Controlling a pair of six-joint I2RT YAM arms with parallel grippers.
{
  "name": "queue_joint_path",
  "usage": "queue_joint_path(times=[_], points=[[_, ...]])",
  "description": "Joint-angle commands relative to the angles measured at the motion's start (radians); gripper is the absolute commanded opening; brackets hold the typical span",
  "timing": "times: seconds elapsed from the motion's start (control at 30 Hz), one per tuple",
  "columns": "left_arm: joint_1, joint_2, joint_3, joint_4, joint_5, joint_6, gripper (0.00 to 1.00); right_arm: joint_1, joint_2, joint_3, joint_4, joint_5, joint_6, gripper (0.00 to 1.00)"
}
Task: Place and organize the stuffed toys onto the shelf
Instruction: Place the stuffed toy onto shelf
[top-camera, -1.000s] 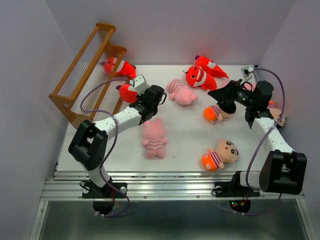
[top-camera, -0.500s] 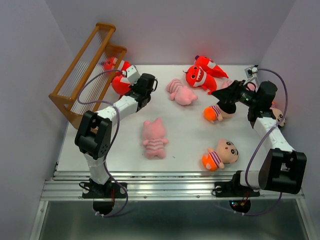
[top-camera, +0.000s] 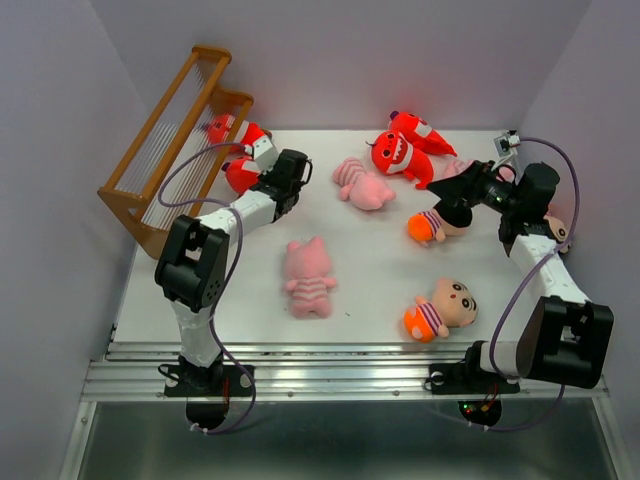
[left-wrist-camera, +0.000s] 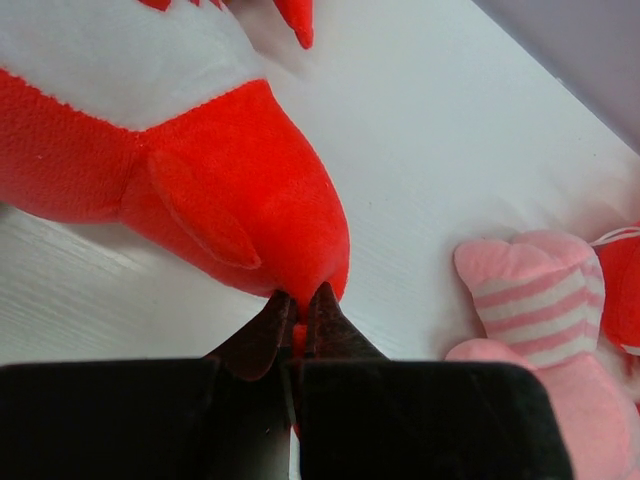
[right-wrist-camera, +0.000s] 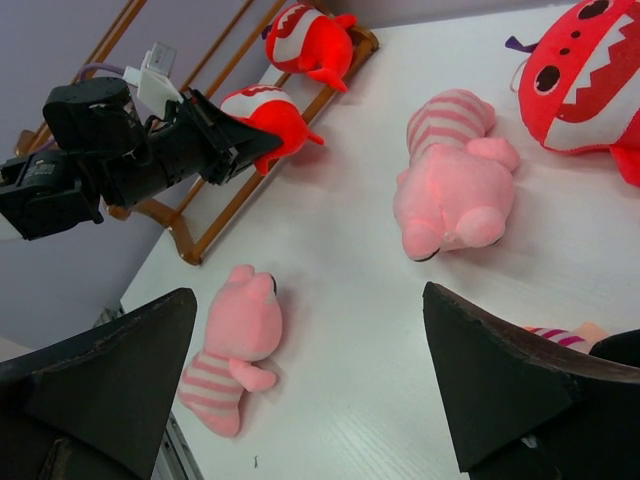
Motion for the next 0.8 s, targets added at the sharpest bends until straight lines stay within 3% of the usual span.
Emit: queue_joint_path(times=[0.0, 0.77], points=[[0.039, -0.017, 0.04, 0.026, -0.03, 0.03, 0.0, -0.015, 0.004, 0.002, 0.037, -0.029, 0.005, 1.0], [0.172, 0.144, 0.244, 0.013, -0.036, 0.184, 0.0, -0.052, 0.028, -0.004, 0.076, -0.073, 0.048, 1.0]])
